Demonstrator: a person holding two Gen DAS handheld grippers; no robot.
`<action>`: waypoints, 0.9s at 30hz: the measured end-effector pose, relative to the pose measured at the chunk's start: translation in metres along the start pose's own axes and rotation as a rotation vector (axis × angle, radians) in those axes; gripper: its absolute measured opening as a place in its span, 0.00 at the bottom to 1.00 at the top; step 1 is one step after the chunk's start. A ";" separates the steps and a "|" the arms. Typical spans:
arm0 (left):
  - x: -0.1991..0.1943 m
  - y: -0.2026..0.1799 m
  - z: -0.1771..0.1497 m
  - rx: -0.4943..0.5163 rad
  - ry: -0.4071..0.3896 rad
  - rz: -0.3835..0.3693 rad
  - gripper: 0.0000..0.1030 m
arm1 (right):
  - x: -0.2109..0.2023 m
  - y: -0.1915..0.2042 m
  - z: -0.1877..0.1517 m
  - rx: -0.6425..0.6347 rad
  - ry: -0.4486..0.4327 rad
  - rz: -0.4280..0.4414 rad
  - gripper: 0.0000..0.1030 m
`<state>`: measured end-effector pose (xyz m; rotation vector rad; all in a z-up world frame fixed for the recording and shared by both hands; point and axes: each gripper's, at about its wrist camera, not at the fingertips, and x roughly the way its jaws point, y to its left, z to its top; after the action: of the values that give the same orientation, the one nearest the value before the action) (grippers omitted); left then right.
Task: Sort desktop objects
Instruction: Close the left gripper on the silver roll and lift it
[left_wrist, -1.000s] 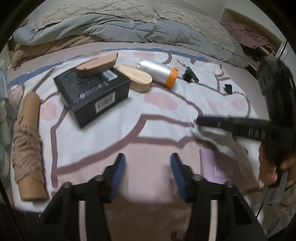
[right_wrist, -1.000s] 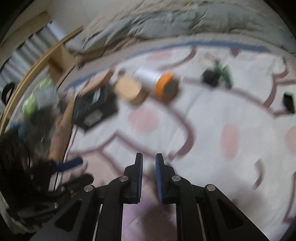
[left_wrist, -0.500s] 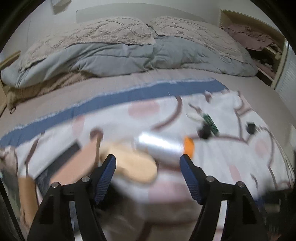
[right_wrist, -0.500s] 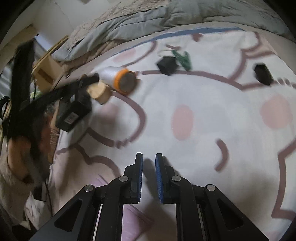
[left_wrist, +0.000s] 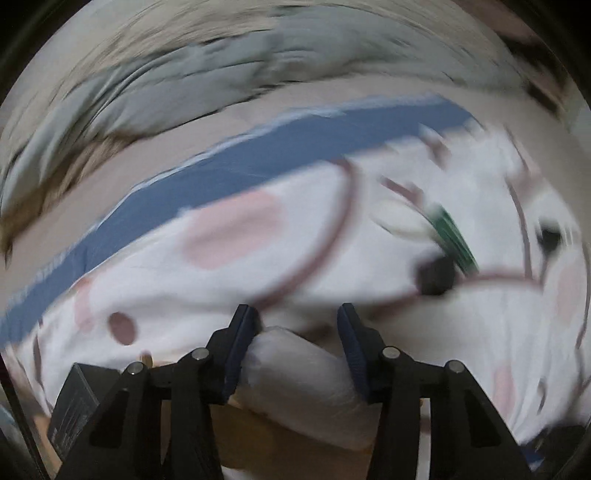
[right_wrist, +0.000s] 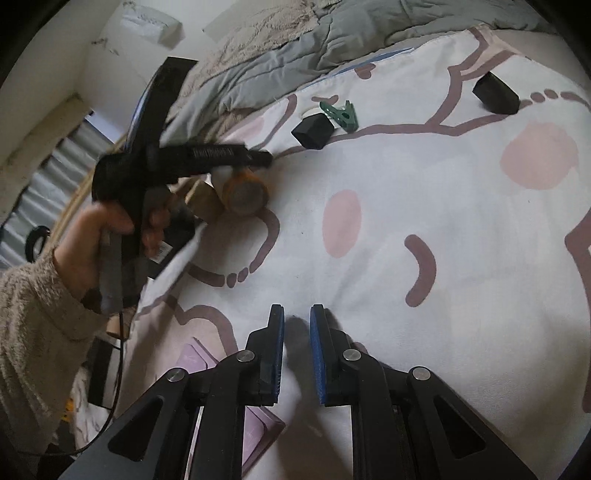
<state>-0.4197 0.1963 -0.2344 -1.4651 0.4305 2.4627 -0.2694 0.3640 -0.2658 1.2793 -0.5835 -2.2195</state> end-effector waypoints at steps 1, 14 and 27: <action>-0.002 -0.010 -0.005 0.044 -0.005 0.009 0.46 | 0.000 -0.001 0.000 0.002 -0.003 0.004 0.14; -0.052 -0.015 -0.060 0.085 -0.042 -0.055 0.47 | 0.001 -0.001 -0.004 -0.035 -0.031 -0.010 0.14; -0.101 -0.004 -0.113 0.061 -0.043 -0.093 0.46 | 0.003 -0.001 -0.009 -0.055 -0.039 -0.024 0.14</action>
<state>-0.2795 0.1521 -0.1974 -1.3736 0.4160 2.3824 -0.2628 0.3620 -0.2732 1.2242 -0.5210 -2.2686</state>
